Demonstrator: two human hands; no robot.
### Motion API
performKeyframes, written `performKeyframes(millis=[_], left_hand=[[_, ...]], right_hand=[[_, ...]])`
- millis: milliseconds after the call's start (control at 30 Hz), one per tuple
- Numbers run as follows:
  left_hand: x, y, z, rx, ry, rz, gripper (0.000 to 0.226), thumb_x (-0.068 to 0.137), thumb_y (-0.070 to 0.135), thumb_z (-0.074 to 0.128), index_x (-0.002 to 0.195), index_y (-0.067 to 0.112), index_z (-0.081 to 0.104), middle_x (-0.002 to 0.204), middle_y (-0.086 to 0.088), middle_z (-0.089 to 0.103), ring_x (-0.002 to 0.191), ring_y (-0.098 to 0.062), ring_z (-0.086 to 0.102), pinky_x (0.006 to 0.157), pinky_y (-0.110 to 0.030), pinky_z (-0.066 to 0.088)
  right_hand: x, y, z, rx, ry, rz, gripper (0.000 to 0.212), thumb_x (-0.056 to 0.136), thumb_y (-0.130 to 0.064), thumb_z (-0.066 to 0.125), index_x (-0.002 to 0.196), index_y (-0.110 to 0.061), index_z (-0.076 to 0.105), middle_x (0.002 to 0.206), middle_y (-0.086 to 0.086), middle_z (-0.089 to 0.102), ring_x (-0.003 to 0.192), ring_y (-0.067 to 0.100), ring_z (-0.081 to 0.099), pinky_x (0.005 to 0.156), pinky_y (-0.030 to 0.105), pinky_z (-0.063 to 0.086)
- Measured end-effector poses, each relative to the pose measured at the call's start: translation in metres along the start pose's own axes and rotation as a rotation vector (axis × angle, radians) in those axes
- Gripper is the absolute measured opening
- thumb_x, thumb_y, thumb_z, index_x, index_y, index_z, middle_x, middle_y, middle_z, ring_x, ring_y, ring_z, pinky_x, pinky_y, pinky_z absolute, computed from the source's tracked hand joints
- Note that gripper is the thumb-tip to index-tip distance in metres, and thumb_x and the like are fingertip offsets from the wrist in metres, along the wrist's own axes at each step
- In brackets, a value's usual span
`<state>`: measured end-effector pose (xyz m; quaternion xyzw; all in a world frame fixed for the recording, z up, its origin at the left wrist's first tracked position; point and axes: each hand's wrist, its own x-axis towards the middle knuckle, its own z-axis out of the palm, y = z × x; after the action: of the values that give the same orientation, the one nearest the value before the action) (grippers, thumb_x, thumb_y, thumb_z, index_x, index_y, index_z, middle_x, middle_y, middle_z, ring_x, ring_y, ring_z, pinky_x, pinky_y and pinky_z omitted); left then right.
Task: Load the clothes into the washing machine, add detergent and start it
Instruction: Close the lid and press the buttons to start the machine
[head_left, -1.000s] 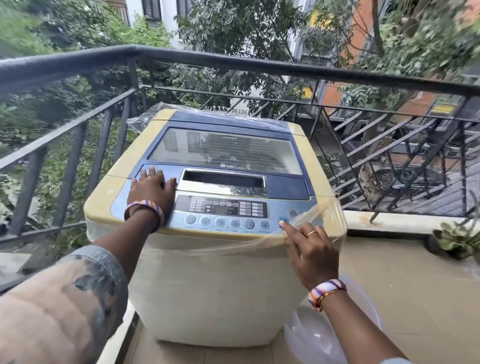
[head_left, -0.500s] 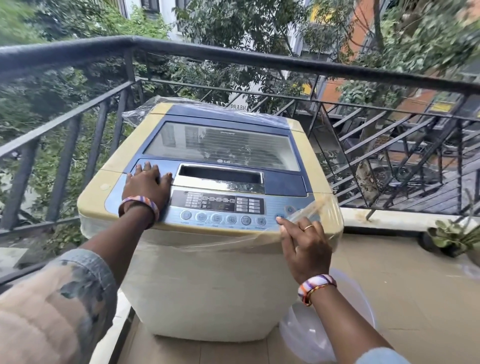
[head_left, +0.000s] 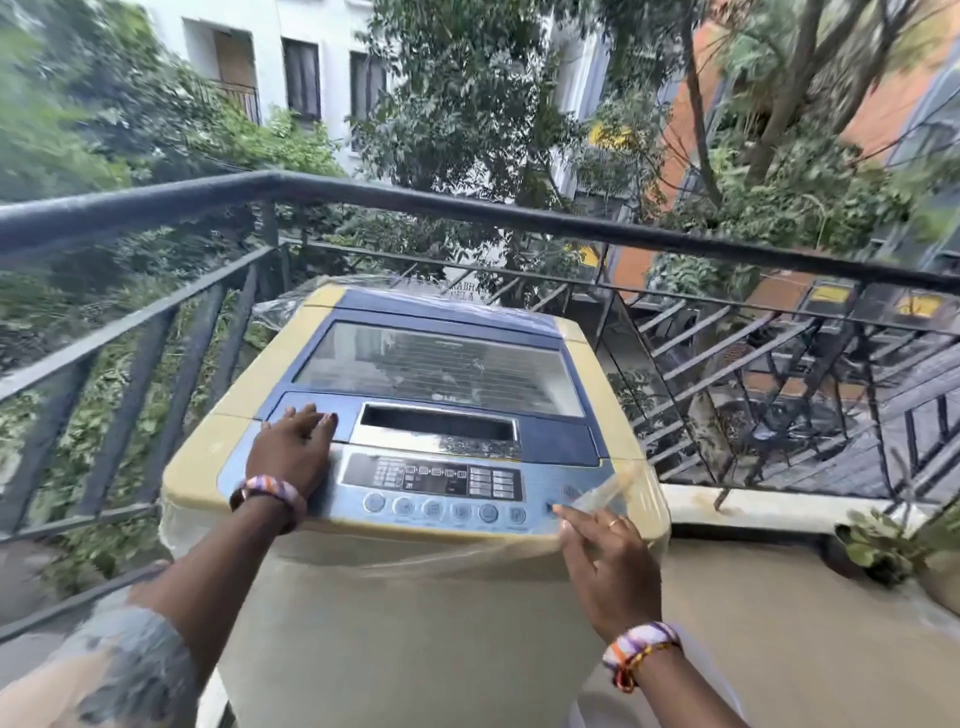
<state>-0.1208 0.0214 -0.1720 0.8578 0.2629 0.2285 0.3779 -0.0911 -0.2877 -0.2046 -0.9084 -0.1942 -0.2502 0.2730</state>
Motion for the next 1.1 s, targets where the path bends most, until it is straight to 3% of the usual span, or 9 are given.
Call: performKeyframes(millis=[100,200,300,433,600,733,900,1100], left_hand=[[-0.001,-0.003,0.000,-0.056,0.031,-0.019,0.037,0.096,0.028,0.046,0.114,0.003,0.066,0.130,-0.013,0.059,0.137,-0.020,0.038,0.115,-0.037,0.028],[-0.001,0.000,0.003,-0.063,0.068,-0.016,0.034,0.095,0.025,0.048,0.107,0.002,0.069,0.126,-0.014,0.062,0.135,-0.021,0.042,0.113,-0.038,0.030],[-0.001,0.004,0.005,-0.046,0.114,-0.051,0.032,0.092,0.020,0.051,0.113,0.001,0.067,0.130,-0.013,0.059,0.134,-0.021,0.043,0.115,-0.036,0.029],[0.002,0.001,0.006,-0.041,0.118,-0.095,0.032,0.092,0.023,0.051,0.111,0.004,0.068,0.125,-0.016,0.062,0.127,-0.029,0.049,0.110,-0.037,0.036],[0.002,0.000,0.007,-0.042,0.114,-0.101,0.032,0.092,0.023,0.050,0.111,0.004,0.067,0.122,-0.019,0.063,0.125,-0.031,0.051,0.109,-0.038,0.037],[0.006,-0.005,0.009,-0.051,0.100,-0.128,0.036,0.091,0.031,0.049,0.118,0.014,0.065,0.133,-0.010,0.057,0.135,-0.025,0.042,0.110,-0.038,0.037],[0.004,-0.002,0.009,-0.011,0.110,-0.089,0.032,0.094,0.027,0.045,0.107,0.007,0.066,0.117,-0.019,0.062,0.127,-0.031,0.046,0.100,-0.037,0.040],[0.005,-0.003,0.010,0.005,0.094,-0.071,0.032,0.094,0.027,0.044,0.109,0.010,0.067,0.119,-0.020,0.062,0.127,-0.031,0.046,0.107,-0.035,0.036]], right_hand=[[0.004,-0.013,0.005,0.016,0.043,-0.059,0.037,0.083,-0.036,0.043,0.095,-0.022,0.074,0.078,0.004,0.071,0.079,0.028,0.068,0.063,0.031,0.055],[0.005,-0.034,0.020,-0.035,0.037,-0.266,0.030,0.083,-0.033,0.047,0.094,-0.022,0.073,0.073,-0.001,0.067,0.071,0.024,0.063,0.066,0.033,0.048],[0.003,-0.059,0.038,-0.079,0.018,-0.461,0.026,0.081,-0.032,0.050,0.093,-0.023,0.072,0.069,-0.004,0.065,0.065,0.020,0.059,0.057,0.029,0.043],[0.004,-0.081,0.053,-0.112,0.006,-0.579,0.027,0.080,-0.033,0.051,0.089,-0.021,0.073,0.062,-0.004,0.063,0.060,0.020,0.059,0.052,0.025,0.043],[0.008,-0.092,0.063,-0.138,0.011,-0.599,0.027,0.080,-0.032,0.050,0.089,-0.021,0.073,0.057,-0.004,0.062,0.055,0.021,0.059,0.048,0.025,0.044],[0.012,-0.097,0.065,-0.142,0.041,-0.589,0.026,0.079,-0.030,0.051,0.084,-0.020,0.074,0.054,-0.004,0.061,0.052,0.019,0.058,0.045,0.023,0.041],[0.012,-0.102,0.067,-0.136,0.075,-0.554,0.025,0.078,-0.028,0.051,0.077,-0.020,0.074,0.050,-0.003,0.059,0.050,0.018,0.056,0.045,0.022,0.037],[0.005,-0.102,0.073,-0.132,0.082,-0.498,0.025,0.078,-0.026,0.051,0.079,-0.019,0.074,0.050,-0.002,0.058,0.050,0.019,0.056,0.046,0.025,0.036]])
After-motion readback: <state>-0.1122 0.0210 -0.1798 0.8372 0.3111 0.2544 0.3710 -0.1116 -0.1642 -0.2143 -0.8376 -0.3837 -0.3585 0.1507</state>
